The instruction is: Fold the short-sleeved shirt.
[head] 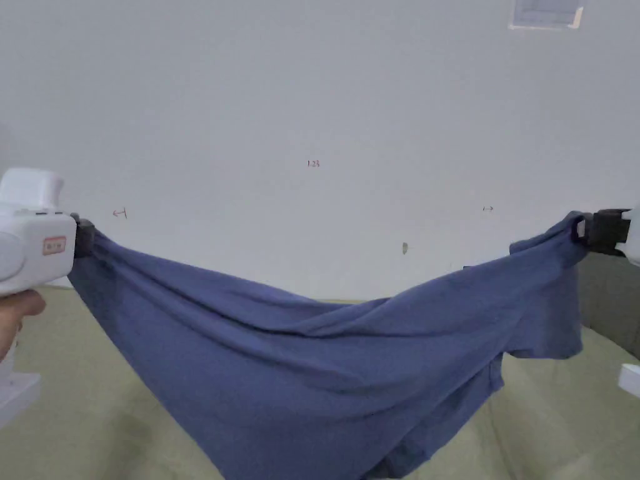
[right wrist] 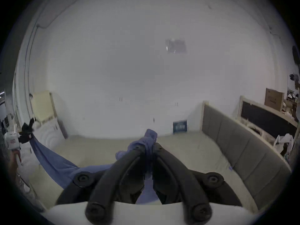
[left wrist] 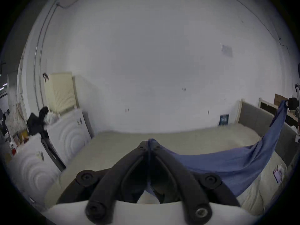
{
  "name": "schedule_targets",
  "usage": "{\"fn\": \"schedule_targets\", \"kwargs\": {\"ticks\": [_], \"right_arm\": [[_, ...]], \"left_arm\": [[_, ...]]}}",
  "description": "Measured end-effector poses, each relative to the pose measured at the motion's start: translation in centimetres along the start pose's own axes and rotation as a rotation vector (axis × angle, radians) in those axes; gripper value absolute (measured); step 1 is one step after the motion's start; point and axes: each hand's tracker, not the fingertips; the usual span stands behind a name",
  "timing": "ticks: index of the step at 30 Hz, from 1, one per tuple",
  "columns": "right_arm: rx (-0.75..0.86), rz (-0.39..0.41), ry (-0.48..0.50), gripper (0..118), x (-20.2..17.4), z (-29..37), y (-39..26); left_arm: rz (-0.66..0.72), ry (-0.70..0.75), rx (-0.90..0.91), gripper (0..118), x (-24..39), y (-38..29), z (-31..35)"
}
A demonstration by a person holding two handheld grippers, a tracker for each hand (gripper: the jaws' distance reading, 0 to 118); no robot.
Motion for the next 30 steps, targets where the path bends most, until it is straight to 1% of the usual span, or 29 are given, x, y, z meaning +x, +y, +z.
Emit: {"fn": "schedule_targets", "kwargs": {"ticks": [2, 4, 6, 9, 12, 16, 18, 20, 22, 24, 26, 27, 28, 30], "right_arm": [[0.048, -0.028, -0.004, 8, -0.3, -0.8, 2.8], [0.061, -0.027, -0.013, 8, -0.6, -1.9, 4.6], [0.076, -0.025, -0.025, 8, -0.5, -3.5, 5.3], [0.077, -0.025, -0.038, 8, -0.4, -6.3, 4.5], [0.033, -0.039, -0.079, 8, 0.0, -10.0, 0.9], [-0.021, -0.065, -0.132, 8, 0.7, -14.7, -6.5], [-0.028, -0.063, -0.159, 8, 1.2, -16.2, -10.2], [-0.038, -0.072, -0.170, 8, 1.8, -16.6, -12.9], [-0.045, -0.070, -0.161, 8, 2.7, -15.4, -15.1], [-0.053, -0.058, -0.152, 8, 3.4, -13.1, -16.8], [-0.085, -0.055, -0.117, 8, 4.3, -9.4, -18.8], [-0.098, -0.062, -0.104, 8, 4.7, -7.3, -20.3], [-0.140, -0.052, -0.099, 8, 5.0, -5.5, -21.6], [-0.178, -0.067, -0.102, 8, 5.6, -0.7, -25.2]], "left_arm": [[0.030, 0.002, 0.047, 0, -0.2, 3.0, -1.0], [0.021, 0.019, 0.075, 0, -0.2, 5.1, -3.4], [0.028, 0.025, 0.082, 0, -0.2, 6.4, -4.9], [0.057, 0.032, 0.077, 0, 0.0, 6.2, -8.0], [0.111, 0.047, 0.028, 0, 0.3, 3.2, -11.8], [0.180, 0.059, -0.051, 0, 1.5, -3.9, -16.7], [0.215, 0.064, -0.065, 0, 1.9, -7.4, -18.2], [0.222, 0.068, -0.069, 0, 2.9, -10.1, -17.8], [0.219, 0.035, -0.087, 0, 3.1, -11.9, -17.0], [0.195, -0.004, -0.109, 0, 3.4, -13.2, -14.6], [0.191, -0.029, -0.116, 0, 3.2, -15.2, -11.4], [0.150, -0.067, -0.152, 0, 3.0, -16.2, -9.5], [0.126, -0.072, -0.165, 0, 3.0, -17.6, -7.6], [0.111, -0.098, -0.246, 0, 2.7, -21.8, -3.5]]}}
